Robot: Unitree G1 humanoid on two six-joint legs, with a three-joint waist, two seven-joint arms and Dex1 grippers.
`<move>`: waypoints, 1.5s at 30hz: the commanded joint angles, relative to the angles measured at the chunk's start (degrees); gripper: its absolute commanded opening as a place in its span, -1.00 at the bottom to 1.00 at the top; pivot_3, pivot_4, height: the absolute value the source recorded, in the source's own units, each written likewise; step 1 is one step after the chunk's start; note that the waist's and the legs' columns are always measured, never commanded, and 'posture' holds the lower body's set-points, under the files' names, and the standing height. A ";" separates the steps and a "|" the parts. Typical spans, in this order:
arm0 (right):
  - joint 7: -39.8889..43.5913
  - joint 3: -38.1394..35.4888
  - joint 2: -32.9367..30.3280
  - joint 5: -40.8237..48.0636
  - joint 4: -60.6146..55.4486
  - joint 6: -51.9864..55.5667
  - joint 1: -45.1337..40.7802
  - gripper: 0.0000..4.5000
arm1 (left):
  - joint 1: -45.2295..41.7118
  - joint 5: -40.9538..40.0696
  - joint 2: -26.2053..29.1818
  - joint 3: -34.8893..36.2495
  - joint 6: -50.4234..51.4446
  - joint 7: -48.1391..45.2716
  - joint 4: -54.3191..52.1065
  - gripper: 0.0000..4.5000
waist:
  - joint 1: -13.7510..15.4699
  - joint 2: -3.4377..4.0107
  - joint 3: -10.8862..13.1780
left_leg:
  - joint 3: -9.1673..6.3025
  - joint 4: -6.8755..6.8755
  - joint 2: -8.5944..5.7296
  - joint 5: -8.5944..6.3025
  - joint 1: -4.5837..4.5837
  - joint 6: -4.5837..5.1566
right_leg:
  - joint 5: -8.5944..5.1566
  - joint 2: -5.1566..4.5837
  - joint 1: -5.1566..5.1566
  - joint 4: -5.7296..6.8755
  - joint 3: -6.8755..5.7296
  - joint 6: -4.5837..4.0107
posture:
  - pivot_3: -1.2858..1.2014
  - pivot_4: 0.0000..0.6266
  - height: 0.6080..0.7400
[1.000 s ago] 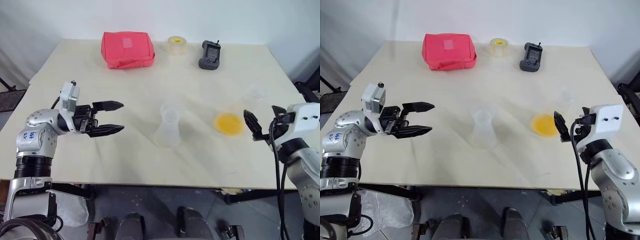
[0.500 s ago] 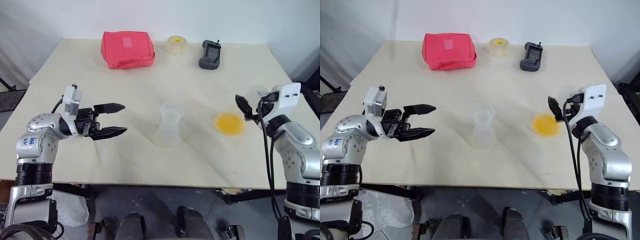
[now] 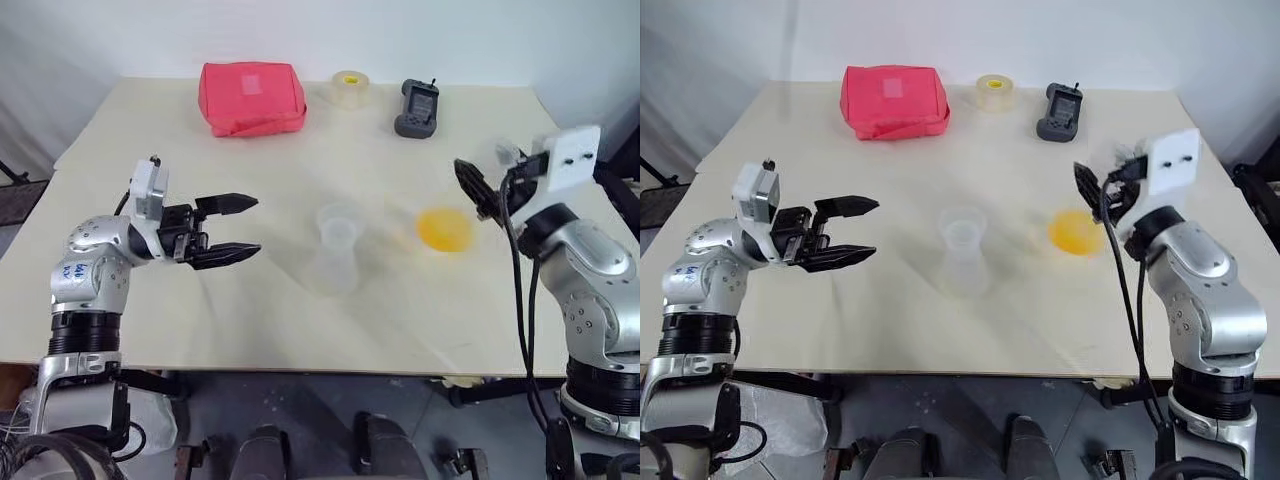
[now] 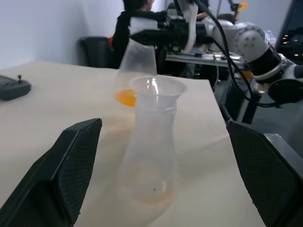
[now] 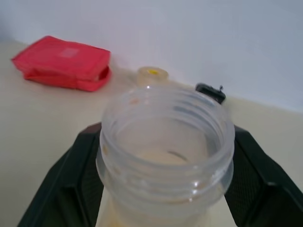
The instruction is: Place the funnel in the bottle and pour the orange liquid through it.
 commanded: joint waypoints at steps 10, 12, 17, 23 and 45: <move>4.33 17.41 -7.66 -17.05 -5.70 -4.38 -9.91 0.26 | -5.06 3.62 -4.72 -2.40 -7.86 -6.33 8.48 1.00 | -0.62 -0.01 0.00 | -0.01 -0.01 -0.01 -0.02 -0.11 0.03 | 0.01 -0.01 -0.03 -0.15 -0.05 0.01 | 0.03 -0.52 1.00; 6.11 21.97 -9.05 -21.57 -5.84 -6.13 -11.30 0.26 | -5.12 3.70 -4.97 -2.31 -8.56 -6.45 9.16 1.00 | -0.68 0.00 0.00 | 0.00 -0.02 -0.01 -0.02 -0.11 0.03 | 0.01 -0.01 -0.05 -0.14 -0.05 0.02 | 0.03 -0.52 1.00; 8.90 29.11 -10.99 -32.11 -4.94 -13.24 -12.97 0.26 | -4.25 3.41 -5.11 -2.09 -9.23 -6.66 9.12 1.00 | -0.81 -0.01 0.00 | 0.00 -0.06 0.00 -0.02 -0.13 0.03 | 0.01 -0.01 -0.13 -0.12 -0.04 0.02 | 0.03 -0.52 1.00; 11.19 32.32 -8.92 -39.25 -4.51 -15.63 -13.71 0.26 | -4.18 3.20 -5.30 -1.97 -9.28 -6.24 9.03 1.00 | -0.66 -0.01 0.00 | 0.00 -0.03 0.00 -0.02 -0.17 0.03 | 0.01 -0.02 -0.11 -0.16 -0.07 0.02 | 0.03 -0.52 1.00; 15.45 32.36 -7.69 -54.50 2.79 -31.74 -13.71 0.26 | -3.50 2.91 -5.23 -1.40 -10.29 -7.15 9.31 1.00 | -0.79 -0.01 0.01 | 0.01 -0.04 0.00 -0.01 -0.17 0.02 | 0.01 -0.02 -0.12 -0.18 -0.09 0.02 | 0.03 -0.52 1.00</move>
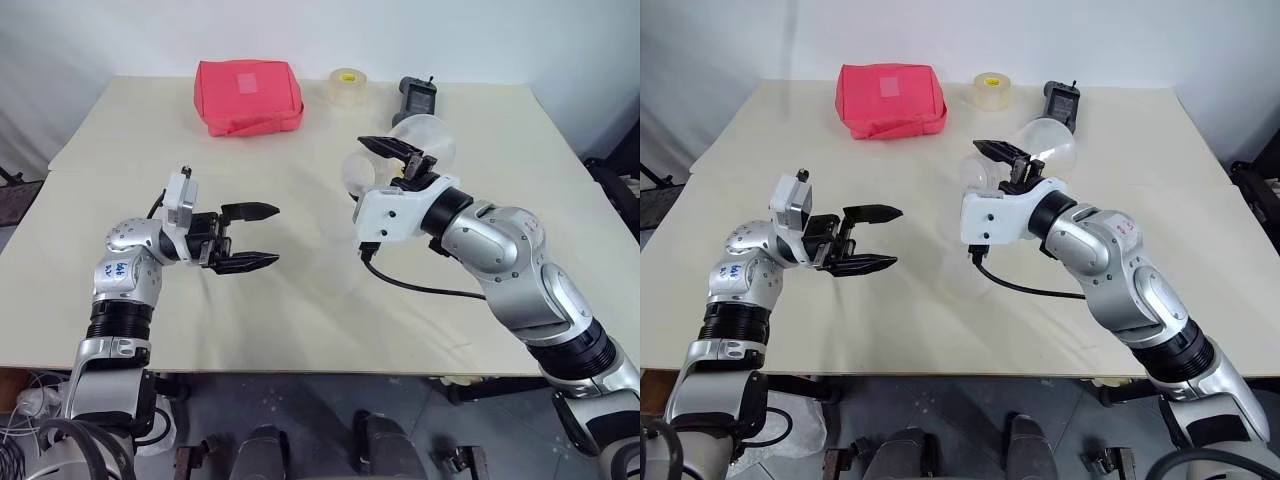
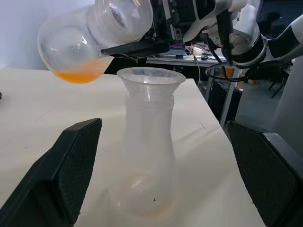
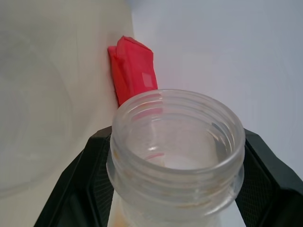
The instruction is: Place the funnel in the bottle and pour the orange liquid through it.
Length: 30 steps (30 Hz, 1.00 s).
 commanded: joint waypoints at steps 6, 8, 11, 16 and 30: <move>0.24 -1.99 -0.72 -6.16 1.72 -8.58 -1.41 0.26 | 0.02 -1.42 -0.56 2.10 -1.40 -1.00 0.14 1.00 | -0.03 0.00 0.00 | -0.01 -0.01 0.00 0.00 0.00 0.00 | 0.00 0.00 0.00 -0.01 0.00 0.00 | 0.03 -0.52 1.00; 0.43 -2.43 -0.39 -6.64 2.15 -9.43 -1.48 0.26 | -0.14 -2.46 -1.32 3.33 -1.22 0.03 -0.01 1.00 | -0.01 0.00 0.00 | 0.00 -0.01 0.00 0.00 0.00 0.00 | 0.00 0.00 0.00 -0.01 -0.01 0.00 | 0.03 -0.52 1.00; 0.70 -2.80 -0.37 -7.44 2.74 -10.68 -1.83 0.26 | 0.78 -2.41 -1.65 3.84 -0.57 0.06 -0.74 1.00 | -0.04 0.00 0.00 | 0.00 -0.01 0.00 0.00 0.00 0.00 | 0.00 0.00 0.00 -0.02 -0.01 0.00 | 0.03 -0.52 1.00; 1.01 -3.32 -0.24 -8.74 3.48 -12.38 -2.53 0.26 | 3.30 -2.35 -1.73 4.07 -0.76 -0.80 -1.70 1.00 | -0.24 0.00 0.00 | 0.00 -0.02 0.00 0.00 0.00 0.00 | 0.00 0.00 0.00 -0.01 -0.01 0.00 | 0.03 -0.52 1.00; 2.72 -3.88 1.18 -11.13 3.72 -14.67 -3.47 0.26 | 4.92 -2.72 -1.91 5.65 -1.32 -1.68 -1.08 1.00 | -0.17 0.00 0.00 | 0.00 -0.03 0.01 0.00 0.00 -0.01 | 0.00 0.00 0.00 -0.02 -0.03 0.00 | 0.03 -0.52 1.00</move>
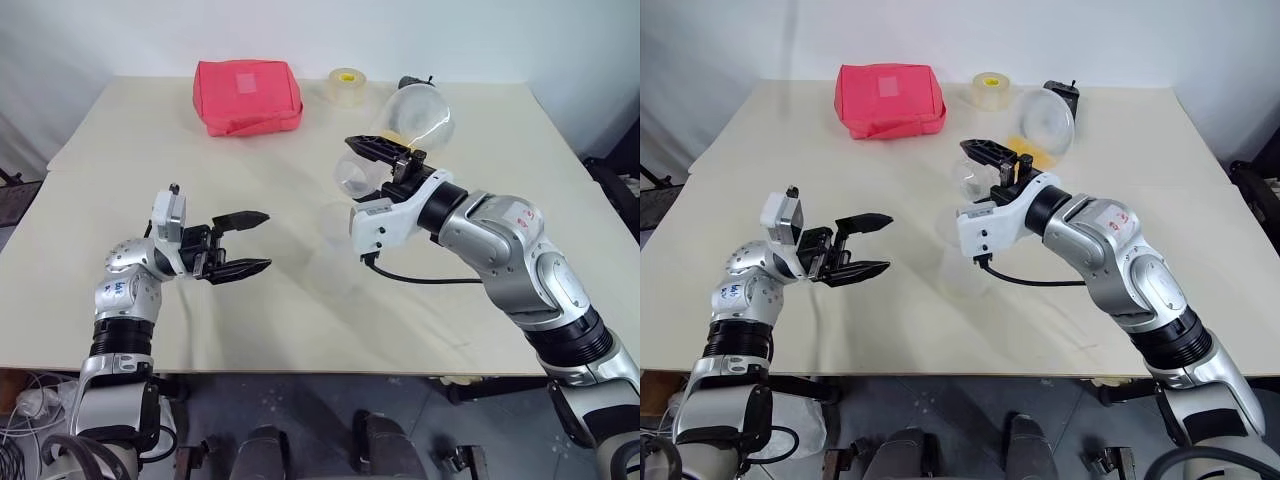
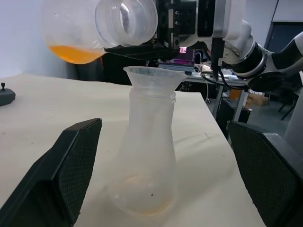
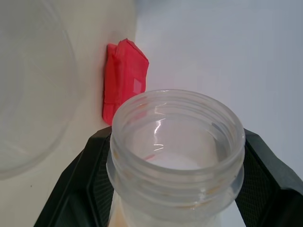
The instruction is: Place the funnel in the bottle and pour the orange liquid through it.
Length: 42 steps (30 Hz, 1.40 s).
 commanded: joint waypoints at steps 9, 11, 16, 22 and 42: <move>-0.08 -2.45 0.27 -2.87 -1.36 -2.51 -1.44 0.26 | 0.13 -1.35 0.70 1.54 -0.69 -2.13 -0.17 1.00 | -0.03 0.00 0.00 | 0.00 0.00 0.00 0.00 0.00 0.00 | 0.00 0.00 0.00 0.00 0.00 0.00 | 0.03 -0.52 1.00; -0.06 -2.41 0.37 -2.99 -1.36 -2.80 -1.60 0.26 | 0.22 -1.41 0.62 1.50 -0.58 -2.15 -0.35 1.00 | -0.03 0.00 0.00 | 0.00 0.00 0.00 0.00 0.00 0.00 | 0.00 0.00 0.00 0.00 0.00 0.00 | 0.03 -0.52 1.00; 0.01 -2.18 0.07 -3.73 -1.39 -4.41 -1.68 0.26 | 0.44 -1.48 0.83 1.31 -0.39 -2.91 -0.43 1.00 | -0.03 0.00 0.00 | 0.00 0.00 0.00 0.00 0.00 0.00 | 0.00 0.00 0.00 0.00 0.00 0.00 | 0.03 -0.52 1.00; -0.35 -2.29 -0.34 -5.72 -0.95 -6.24 -1.84 0.26 | 0.78 -1.40 1.06 1.12 -0.53 -3.46 -0.44 1.00 | -0.06 0.00 0.00 | 0.00 0.00 0.00 0.00 0.00 0.00 | 0.00 0.00 0.00 0.00 0.00 0.00 | 0.03 -0.52 1.00; -1.75 -3.54 -1.16 -11.15 0.79 -10.90 -2.59 0.26 | -0.34 -1.56 0.62 0.36 -0.04 -4.10 -0.09 1.00 | -0.09 0.00 0.00 | 0.00 0.00 0.00 0.00 0.00 -0.01 | 0.00 0.00 0.00 0.00 0.00 0.00 | 0.03 -0.52 1.00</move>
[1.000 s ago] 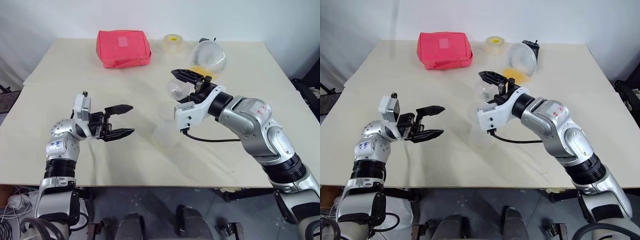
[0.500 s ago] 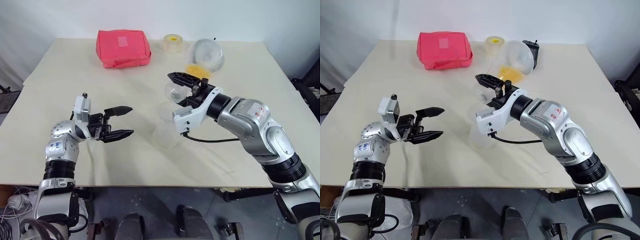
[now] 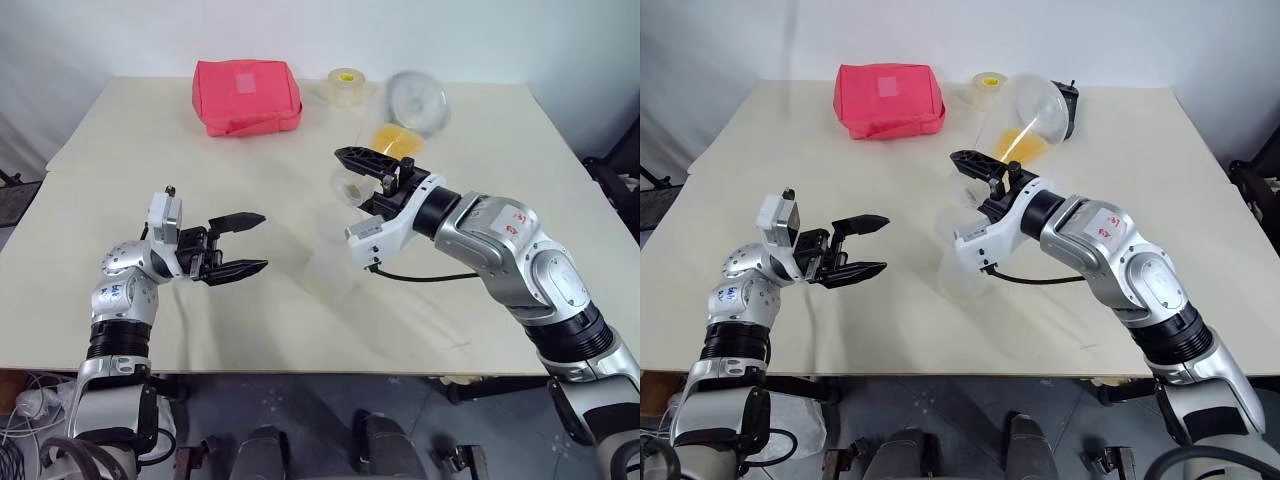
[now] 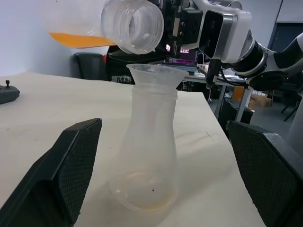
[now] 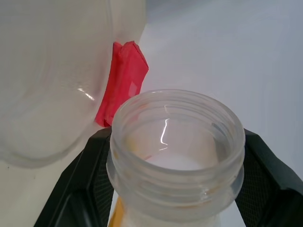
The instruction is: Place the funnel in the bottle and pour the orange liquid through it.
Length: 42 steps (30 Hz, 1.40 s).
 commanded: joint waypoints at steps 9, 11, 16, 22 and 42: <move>-1.59 -3.59 -1.15 -2.62 -1.69 -1.91 -0.87 0.26 | -2.24 -1.32 -0.25 -0.40 -0.32 -4.25 1.05 1.00 | -0.05 0.00 0.00 | 0.00 0.00 0.00 0.00 0.00 0.00 | 0.00 0.00 0.00 0.00 0.00 0.00 | 0.03 -0.52 1.00; -1.84 -3.59 -1.08 -2.96 -1.62 -1.98 -0.75 0.26 | -2.42 -1.34 -0.35 -0.46 -0.34 -4.37 1.28 1.00 | -0.15 0.00 0.00 | 0.00 0.00 0.00 0.00 0.00 0.00 | 0.00 0.00 0.00 0.00 0.00 0.00 | 0.03 -0.52 1.00; -2.26 -3.59 -1.27 -3.61 -1.51 -2.81 -0.42 0.26 | -2.63 -1.40 -0.40 -0.53 -0.37 -4.71 1.62 1.00 | -0.30 0.00 0.00 | 0.00 -0.01 0.00 0.00 0.00 0.00 | 0.00 0.00 0.00 0.00 0.00 0.00 | 0.03 -0.52 1.00; -2.46 -3.54 -1.33 -3.91 -1.47 -3.29 -0.25 0.26 | -2.79 -1.37 -0.37 -0.62 -0.22 -4.78 1.72 1.00 | -0.60 0.00 0.00 | -0.01 0.00 0.00 0.00 0.00 0.00 | 0.00 0.00 0.00 0.01 -0.01 0.00 | 0.03 -0.52 1.00; -4.13 -3.20 -0.63 -5.03 0.63 -6.22 -1.56 0.26 | -2.44 -1.36 -0.22 -0.61 0.17 -4.23 1.19 1.00 | -1.12 0.00 0.00 | -0.01 -0.03 0.00 0.01 0.00 -0.01 | 0.00 -0.01 0.00 0.00 -0.01 0.00 | 0.03 -0.52 1.00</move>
